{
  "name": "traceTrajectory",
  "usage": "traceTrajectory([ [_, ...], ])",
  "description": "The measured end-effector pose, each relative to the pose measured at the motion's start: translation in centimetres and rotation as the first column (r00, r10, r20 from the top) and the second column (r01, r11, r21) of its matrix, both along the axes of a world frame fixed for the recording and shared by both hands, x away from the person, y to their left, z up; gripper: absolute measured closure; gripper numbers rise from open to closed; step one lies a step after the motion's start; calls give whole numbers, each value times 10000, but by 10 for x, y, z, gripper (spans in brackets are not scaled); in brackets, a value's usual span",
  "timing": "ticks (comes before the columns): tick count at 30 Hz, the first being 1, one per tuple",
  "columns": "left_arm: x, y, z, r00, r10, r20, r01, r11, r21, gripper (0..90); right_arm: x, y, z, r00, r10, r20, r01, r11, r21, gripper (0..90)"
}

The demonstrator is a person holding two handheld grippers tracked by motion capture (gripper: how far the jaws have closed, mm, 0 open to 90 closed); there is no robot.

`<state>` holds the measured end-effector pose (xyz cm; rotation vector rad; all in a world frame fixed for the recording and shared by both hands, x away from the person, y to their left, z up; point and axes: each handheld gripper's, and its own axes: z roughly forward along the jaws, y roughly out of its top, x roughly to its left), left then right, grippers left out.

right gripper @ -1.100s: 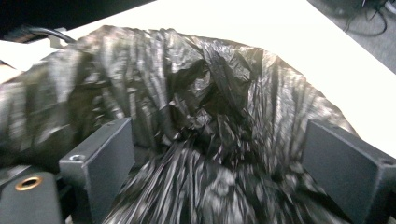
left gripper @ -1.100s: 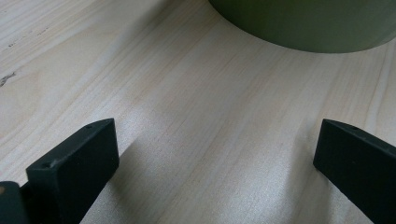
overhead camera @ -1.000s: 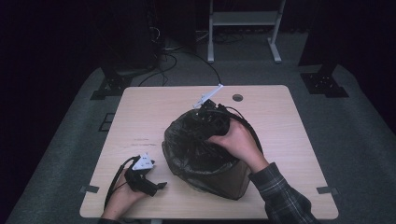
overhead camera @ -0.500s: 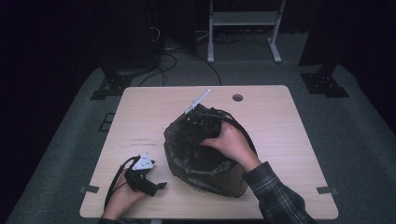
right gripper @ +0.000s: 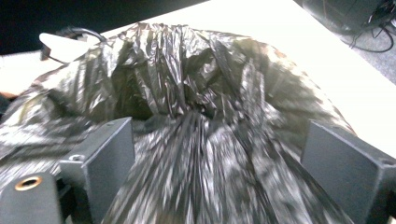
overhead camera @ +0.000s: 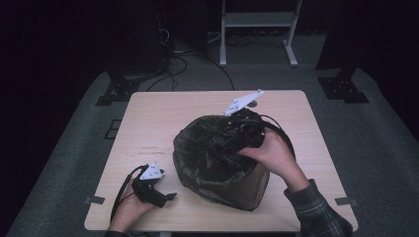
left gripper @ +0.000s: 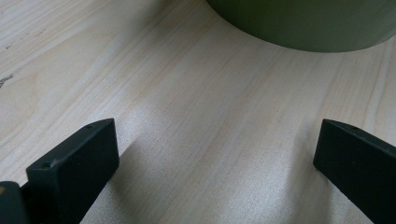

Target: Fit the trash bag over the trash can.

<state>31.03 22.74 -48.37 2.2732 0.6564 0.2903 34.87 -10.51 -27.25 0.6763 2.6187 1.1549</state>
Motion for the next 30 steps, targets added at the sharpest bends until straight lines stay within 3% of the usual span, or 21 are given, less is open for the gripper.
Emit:
traceTrajectory([
  [8,0,0,0,10000,-9,-8,9,10000,-3,0,-20,-51,5,9975,-501,503,455,9950,892,90],
  [14,0,0,0,10000,-13,-8,13,10000,-5,0,-35,-82,2,9929,-818,860,712,9902,1202,90],
  [21,0,0,0,10000,-13,-9,13,10000,-6,0,-50,-114,-16,9880,-1249,910,1110,9834,1437,90],
  [30,0,0,0,10000,-18,-18,18,10000,9,0,-64,-147,-52,9862,-1482,736,1330,9746,1802,90],
])
